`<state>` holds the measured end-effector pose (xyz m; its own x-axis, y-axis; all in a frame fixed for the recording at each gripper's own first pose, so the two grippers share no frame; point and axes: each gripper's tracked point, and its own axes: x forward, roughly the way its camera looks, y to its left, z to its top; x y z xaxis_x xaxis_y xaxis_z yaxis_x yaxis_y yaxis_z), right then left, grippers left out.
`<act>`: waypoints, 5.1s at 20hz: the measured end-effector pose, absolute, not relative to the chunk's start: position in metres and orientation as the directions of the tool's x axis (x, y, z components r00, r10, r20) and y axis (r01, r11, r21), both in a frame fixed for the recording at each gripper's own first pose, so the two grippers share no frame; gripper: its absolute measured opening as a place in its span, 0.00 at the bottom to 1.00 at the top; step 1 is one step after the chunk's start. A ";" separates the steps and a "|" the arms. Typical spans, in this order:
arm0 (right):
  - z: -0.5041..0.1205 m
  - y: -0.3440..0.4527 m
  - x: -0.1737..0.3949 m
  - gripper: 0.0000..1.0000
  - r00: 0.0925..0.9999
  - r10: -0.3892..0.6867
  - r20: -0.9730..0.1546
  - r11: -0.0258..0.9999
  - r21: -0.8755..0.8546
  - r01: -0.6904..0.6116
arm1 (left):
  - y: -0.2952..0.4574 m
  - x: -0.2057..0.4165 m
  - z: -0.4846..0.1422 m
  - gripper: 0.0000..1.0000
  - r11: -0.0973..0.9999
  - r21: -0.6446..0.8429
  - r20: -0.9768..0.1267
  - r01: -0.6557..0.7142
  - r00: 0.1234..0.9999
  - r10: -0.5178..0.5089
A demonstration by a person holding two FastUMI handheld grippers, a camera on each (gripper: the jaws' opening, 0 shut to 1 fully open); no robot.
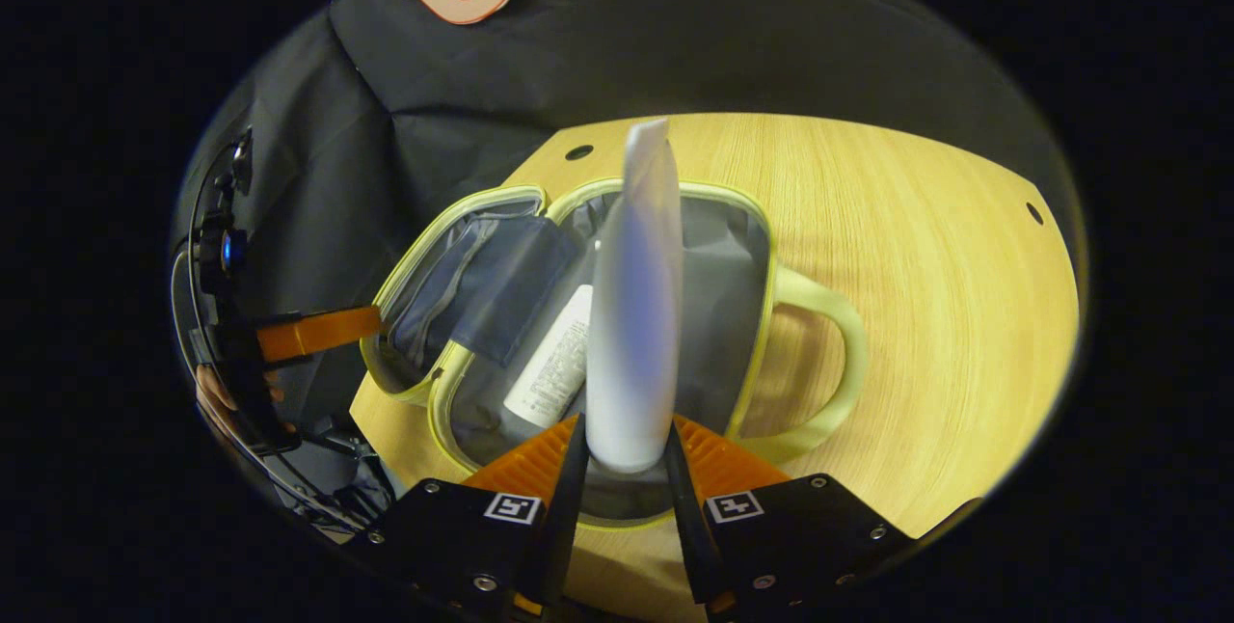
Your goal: First open the suitcase, pack the skin care products into it, and then close the suitcase.
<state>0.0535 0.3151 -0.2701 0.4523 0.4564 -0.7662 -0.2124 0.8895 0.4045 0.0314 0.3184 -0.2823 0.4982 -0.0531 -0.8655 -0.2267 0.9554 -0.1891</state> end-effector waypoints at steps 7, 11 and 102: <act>-0.299 0.333 0.057 0.48 0.315 0.431 -0.846 0.902 0.413 -0.126 | 0.408 0.026 -0.279 0.80 0.887 -0.153 -0.864 -0.436 0.494 0.094; -0.310 0.337 0.058 0.48 0.235 0.403 -0.885 0.914 0.403 -0.051 | 0.432 0.015 -0.288 0.76 0.869 -0.138 -0.871 -0.476 0.476 0.122; -0.125 -0.026 0.060 0.93 0.924 0.042 -0.380 0.980 0.195 0.036 | 0.013 0.106 -0.103 0.10 0.952 -0.226 -0.593 0.206 0.746 -0.303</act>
